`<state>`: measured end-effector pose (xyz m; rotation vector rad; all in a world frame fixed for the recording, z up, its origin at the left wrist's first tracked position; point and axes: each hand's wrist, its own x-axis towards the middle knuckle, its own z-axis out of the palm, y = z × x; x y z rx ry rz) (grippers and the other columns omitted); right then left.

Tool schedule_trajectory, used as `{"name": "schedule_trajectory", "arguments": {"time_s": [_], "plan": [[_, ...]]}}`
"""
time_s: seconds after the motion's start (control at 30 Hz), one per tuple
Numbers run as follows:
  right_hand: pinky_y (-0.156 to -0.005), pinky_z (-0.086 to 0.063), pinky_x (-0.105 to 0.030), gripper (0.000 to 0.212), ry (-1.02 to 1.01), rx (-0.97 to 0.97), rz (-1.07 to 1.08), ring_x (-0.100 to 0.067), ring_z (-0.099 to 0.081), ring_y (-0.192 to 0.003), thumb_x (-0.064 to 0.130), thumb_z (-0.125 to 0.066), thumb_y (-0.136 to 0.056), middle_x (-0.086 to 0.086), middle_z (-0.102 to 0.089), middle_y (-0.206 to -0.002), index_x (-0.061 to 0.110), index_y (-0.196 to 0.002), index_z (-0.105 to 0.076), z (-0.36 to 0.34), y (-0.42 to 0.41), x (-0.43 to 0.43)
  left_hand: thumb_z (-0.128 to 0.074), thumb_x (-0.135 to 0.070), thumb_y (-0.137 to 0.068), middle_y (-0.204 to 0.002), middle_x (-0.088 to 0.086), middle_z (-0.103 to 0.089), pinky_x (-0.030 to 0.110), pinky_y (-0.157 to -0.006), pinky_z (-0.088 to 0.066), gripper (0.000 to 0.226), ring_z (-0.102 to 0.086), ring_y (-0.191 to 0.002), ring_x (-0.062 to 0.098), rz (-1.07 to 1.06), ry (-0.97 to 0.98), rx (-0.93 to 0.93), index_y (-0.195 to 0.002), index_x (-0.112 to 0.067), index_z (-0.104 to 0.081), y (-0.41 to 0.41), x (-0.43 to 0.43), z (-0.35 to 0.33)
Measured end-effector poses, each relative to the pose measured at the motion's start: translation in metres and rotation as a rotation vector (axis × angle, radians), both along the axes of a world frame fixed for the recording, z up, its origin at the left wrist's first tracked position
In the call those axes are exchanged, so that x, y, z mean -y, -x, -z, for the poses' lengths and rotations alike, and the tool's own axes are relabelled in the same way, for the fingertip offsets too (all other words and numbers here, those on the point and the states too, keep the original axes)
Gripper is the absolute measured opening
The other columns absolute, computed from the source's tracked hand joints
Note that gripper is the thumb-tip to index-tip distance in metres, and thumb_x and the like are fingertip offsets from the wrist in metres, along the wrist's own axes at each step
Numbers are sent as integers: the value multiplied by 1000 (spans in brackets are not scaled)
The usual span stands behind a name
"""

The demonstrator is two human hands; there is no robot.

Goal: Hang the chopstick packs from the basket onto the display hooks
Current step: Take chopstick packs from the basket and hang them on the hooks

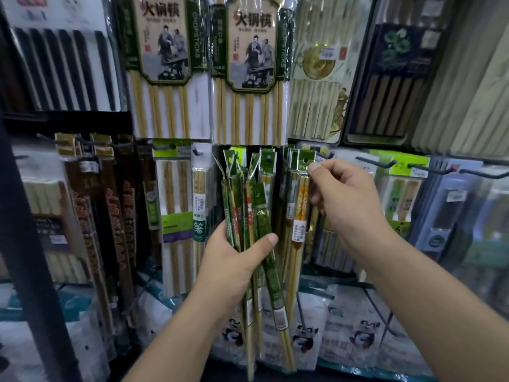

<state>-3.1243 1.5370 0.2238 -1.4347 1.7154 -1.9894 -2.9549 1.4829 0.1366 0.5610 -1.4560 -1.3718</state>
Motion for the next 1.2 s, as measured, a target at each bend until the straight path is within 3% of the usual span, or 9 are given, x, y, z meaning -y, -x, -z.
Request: {"name": "schedule_trajectory", "arguments": {"time_s": [0.07, 0.2, 0.33, 0.5, 0.63, 0.7, 0.8, 1.0, 1.2], "plan": [[-46, -40, -12, 27, -4, 7, 18, -1, -52, -48, 32, -61, -100, 4, -55, -57, 14, -81, -66, -1, 1, 2, -87, -23, -82, -97, -11, -80, 13, -66, -57, 26, -76, -88, 6, -3, -18, 4, -94, -42, -73, 0, 0, 0], [-45, -40, -13, 29, 10, 13, 49, -4, -51, -47, 32, -61, -100, -1, -53, -59, 9, -82, -64, -4, 2, 3, -87, -23, -80, -97, -9, -80, 20, -73, -56, 29, -76, -90, 7, -6, -50, 26, -104, -27, -71, -3, -1, 1], [-43, -41, -15, 29, 14, 27, 41, -10, -47, -49, 30, -61, -99, -2, -52, -59, 7, -83, -65, -5, 2, 6, -89, -21, -77, -94, -8, -80, 12, -66, -56, 33, -76, -87, 8, 12, -57, 24, -104, -22, -71, -6, -2, -1], [-54, -44, -7, 32, -10, 6, 72, -9, -49, -52, 29, -61, -99, 0, -50, -58, 1, -84, -62, 1, 3, 9, -91, -38, -59, -95, -8, -80, 13, -67, -57, 52, -76, -88, 7, 15, -40, 33, -105, -23, -71, -8, -4, -4], [-64, -49, -25, 24, -25, -4, 122, -14, -58, -63, 34, -65, -97, -8, -66, -73, 16, -83, -67, 6, 2, 5, -92, -37, -58, -96, -8, -81, 11, -66, -56, 55, -76, -88, 7, 14, -43, 19, -106, -21, -71, -8, -4, -4], [-61, -48, -28, 21, -16, 11, 143, -12, -57, -63, 37, -66, -96, -4, -66, -73, 19, -85, -66, 9, -2, -1, -93, -35, -59, -94, -9, -81, 10, -65, -55, 52, -76, -85, 5, 12, -38, 16, -104, -22, -71, -9, -4, -4], [-52, -44, -15, 23, -1, -35, 104, -1, -52, -55, 37, -66, -96, 11, -57, -59, 21, -80, -66, 16, -12, -10, -93, -34, -58, -92, -10, -81, 10, -63, -55, 50, -76, -82, 4, 13, -26, 2, -101, -23, -71, -9, -5, -5], [-53, -46, -12, 23, -112, -173, -108, 1, -58, -55, 28, -64, -99, 13, -62, -59, 26, -77, -71, 24, -34, -18, -94, -20, -67, -97, 1, -81, 19, -68, -59, 35, -78, -88, 15, 42, -11, -9, -96, -28, -75, -6, -8, -5], [-45, -42, -14, 25, -43, -34, -16, 0, -53, -47, 30, -58, -102, 4, -59, -58, 20, -82, -69, 8, -23, -14, -97, -49, -60, -89, -7, -78, 13, -69, -55, 40, -75, -83, 7, -11, 6, 7, -88, -37, -71, -8, -7, -3]]}}
